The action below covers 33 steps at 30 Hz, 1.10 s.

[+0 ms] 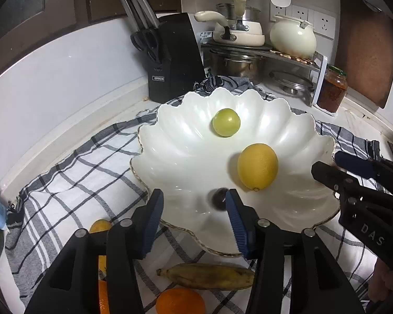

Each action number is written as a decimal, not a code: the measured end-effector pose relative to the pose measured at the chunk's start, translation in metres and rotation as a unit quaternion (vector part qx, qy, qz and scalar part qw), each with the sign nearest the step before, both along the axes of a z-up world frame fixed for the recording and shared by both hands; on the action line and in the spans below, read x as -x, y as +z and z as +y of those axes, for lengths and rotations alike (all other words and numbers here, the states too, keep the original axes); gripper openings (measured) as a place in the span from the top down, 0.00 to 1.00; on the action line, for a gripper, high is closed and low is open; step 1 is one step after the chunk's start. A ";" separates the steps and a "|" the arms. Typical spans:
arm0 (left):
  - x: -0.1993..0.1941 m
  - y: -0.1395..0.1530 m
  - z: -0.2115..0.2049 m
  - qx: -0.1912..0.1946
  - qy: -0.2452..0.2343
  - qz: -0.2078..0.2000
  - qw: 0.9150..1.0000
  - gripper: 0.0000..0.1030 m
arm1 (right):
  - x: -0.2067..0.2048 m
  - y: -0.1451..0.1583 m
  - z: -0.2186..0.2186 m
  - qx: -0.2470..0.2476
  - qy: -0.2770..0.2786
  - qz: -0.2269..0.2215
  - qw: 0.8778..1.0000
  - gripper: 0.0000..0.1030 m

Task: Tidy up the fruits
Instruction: 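Open both tools to release the plum and date into the bowl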

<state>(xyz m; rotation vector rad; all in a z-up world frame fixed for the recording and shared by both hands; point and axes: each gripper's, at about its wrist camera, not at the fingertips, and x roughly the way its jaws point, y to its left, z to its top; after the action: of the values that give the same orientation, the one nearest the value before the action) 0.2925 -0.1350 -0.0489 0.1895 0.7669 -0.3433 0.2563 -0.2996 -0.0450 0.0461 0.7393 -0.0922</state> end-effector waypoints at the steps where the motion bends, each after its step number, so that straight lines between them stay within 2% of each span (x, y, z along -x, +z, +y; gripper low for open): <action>1: 0.000 0.001 0.001 0.000 0.001 -0.002 1.000 0.48 | 0.001 0.001 0.000 0.002 -0.004 -0.004 1.000 0.42; 4: 0.002 0.004 0.003 0.000 0.005 -0.006 1.000 0.41 | 0.005 0.005 0.000 0.008 -0.015 -0.016 1.000 0.32; 8: 0.004 0.006 0.005 -0.002 0.008 -0.010 1.000 0.36 | 0.007 0.007 0.001 0.007 -0.015 -0.018 1.000 0.30; 13: 0.008 0.010 0.013 -0.004 0.023 -0.016 1.000 0.32 | 0.010 0.008 0.004 0.014 -0.020 -0.016 1.000 0.22; 26: 0.025 0.027 0.032 0.003 0.044 -0.033 0.998 0.18 | 0.028 0.025 0.021 0.017 -0.014 -0.035 0.999 0.21; 33: 0.035 0.034 0.040 0.000 0.049 -0.041 0.998 0.17 | 0.038 0.033 0.030 0.019 -0.011 -0.044 0.999 0.21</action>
<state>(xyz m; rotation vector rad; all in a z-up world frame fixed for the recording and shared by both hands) 0.2579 -0.0947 -0.0146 0.1639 0.6922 -0.2411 0.2184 -0.2700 -0.0118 0.0230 0.6496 -0.1248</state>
